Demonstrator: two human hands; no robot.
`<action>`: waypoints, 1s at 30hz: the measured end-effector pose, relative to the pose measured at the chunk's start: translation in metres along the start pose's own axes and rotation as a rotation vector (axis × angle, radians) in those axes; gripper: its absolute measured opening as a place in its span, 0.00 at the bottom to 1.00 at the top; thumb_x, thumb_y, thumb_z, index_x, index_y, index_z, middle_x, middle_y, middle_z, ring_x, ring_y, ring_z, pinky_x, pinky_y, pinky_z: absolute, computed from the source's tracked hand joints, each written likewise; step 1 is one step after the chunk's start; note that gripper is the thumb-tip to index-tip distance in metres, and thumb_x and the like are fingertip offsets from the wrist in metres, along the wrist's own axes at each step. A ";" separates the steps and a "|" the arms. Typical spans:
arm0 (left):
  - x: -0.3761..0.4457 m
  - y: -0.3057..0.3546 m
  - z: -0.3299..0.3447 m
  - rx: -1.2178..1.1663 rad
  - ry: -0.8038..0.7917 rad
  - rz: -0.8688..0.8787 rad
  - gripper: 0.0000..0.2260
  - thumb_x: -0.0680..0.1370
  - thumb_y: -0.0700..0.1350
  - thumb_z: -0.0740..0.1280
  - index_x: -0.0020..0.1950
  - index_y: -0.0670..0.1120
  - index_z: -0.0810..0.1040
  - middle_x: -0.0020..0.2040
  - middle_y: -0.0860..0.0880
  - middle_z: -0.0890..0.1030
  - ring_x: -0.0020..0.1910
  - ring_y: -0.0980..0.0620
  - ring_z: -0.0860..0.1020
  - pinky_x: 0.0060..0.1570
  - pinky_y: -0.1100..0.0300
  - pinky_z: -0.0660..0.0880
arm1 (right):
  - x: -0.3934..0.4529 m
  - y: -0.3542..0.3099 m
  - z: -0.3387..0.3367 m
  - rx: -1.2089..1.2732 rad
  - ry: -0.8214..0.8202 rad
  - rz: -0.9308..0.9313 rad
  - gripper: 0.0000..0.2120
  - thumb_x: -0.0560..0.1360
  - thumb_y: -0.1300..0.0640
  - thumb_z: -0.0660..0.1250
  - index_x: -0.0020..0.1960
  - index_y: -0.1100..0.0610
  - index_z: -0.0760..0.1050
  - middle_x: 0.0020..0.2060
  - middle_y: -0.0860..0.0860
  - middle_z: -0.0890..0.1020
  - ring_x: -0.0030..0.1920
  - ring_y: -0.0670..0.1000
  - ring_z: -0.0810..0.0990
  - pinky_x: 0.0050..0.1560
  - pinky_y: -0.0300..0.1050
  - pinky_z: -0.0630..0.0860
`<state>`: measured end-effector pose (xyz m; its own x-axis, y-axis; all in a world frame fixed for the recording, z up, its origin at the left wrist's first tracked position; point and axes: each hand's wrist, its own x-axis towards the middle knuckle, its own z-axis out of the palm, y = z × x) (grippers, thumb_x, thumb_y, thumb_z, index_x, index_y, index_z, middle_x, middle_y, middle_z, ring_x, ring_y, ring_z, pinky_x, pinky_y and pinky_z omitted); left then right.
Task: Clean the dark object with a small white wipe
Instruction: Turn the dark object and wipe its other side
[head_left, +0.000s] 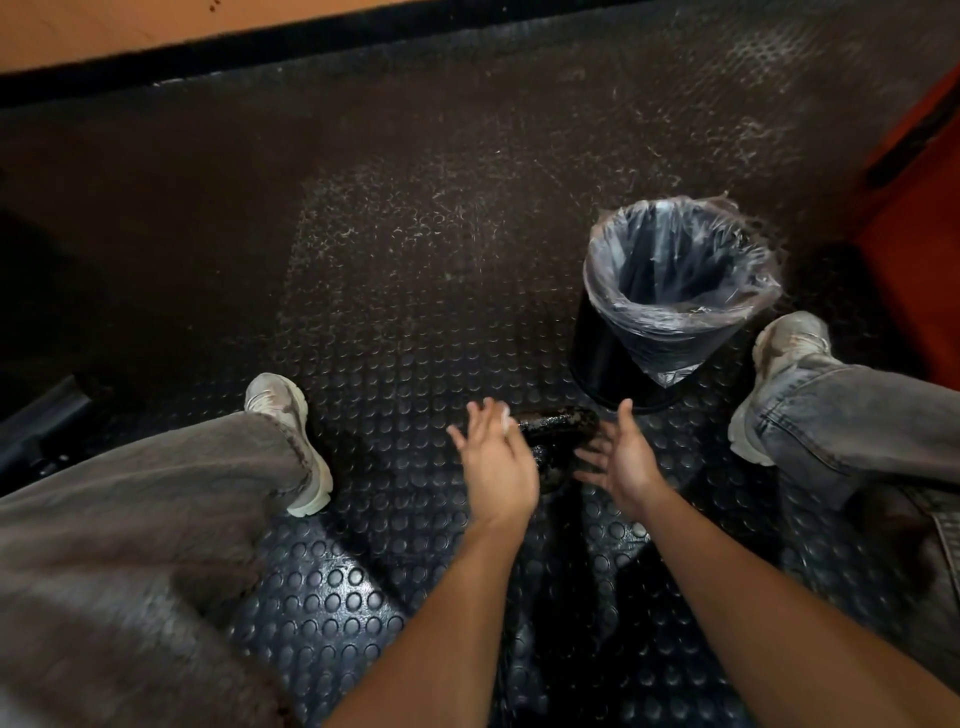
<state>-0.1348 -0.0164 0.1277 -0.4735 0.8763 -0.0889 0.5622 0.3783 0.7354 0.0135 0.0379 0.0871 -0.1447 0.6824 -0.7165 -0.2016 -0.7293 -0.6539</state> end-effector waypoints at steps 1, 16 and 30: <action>-0.002 0.002 0.004 0.062 -0.058 0.125 0.20 0.86 0.47 0.52 0.76 0.44 0.69 0.78 0.48 0.66 0.79 0.57 0.50 0.80 0.48 0.39 | 0.000 0.000 0.001 0.000 -0.001 0.000 0.40 0.79 0.29 0.44 0.78 0.56 0.63 0.75 0.61 0.68 0.70 0.61 0.72 0.68 0.65 0.70; -0.005 -0.011 0.013 -0.106 0.098 -0.034 0.19 0.86 0.47 0.54 0.76 0.45 0.70 0.77 0.50 0.68 0.80 0.56 0.54 0.80 0.51 0.41 | -0.003 -0.001 -0.001 -0.001 0.007 -0.002 0.39 0.80 0.29 0.45 0.77 0.56 0.65 0.73 0.59 0.71 0.69 0.61 0.74 0.68 0.66 0.70; -0.017 -0.025 0.013 -0.253 0.187 -0.182 0.20 0.86 0.46 0.54 0.79 0.45 0.65 0.80 0.48 0.63 0.80 0.56 0.53 0.80 0.53 0.42 | -0.005 -0.002 0.000 -0.006 0.006 -0.003 0.39 0.80 0.30 0.44 0.79 0.57 0.62 0.75 0.62 0.68 0.70 0.62 0.72 0.69 0.67 0.70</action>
<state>-0.1316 -0.0368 0.1022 -0.6791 0.7231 -0.1261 0.2827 0.4163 0.8642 0.0144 0.0358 0.0923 -0.1385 0.6840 -0.7162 -0.1965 -0.7278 -0.6570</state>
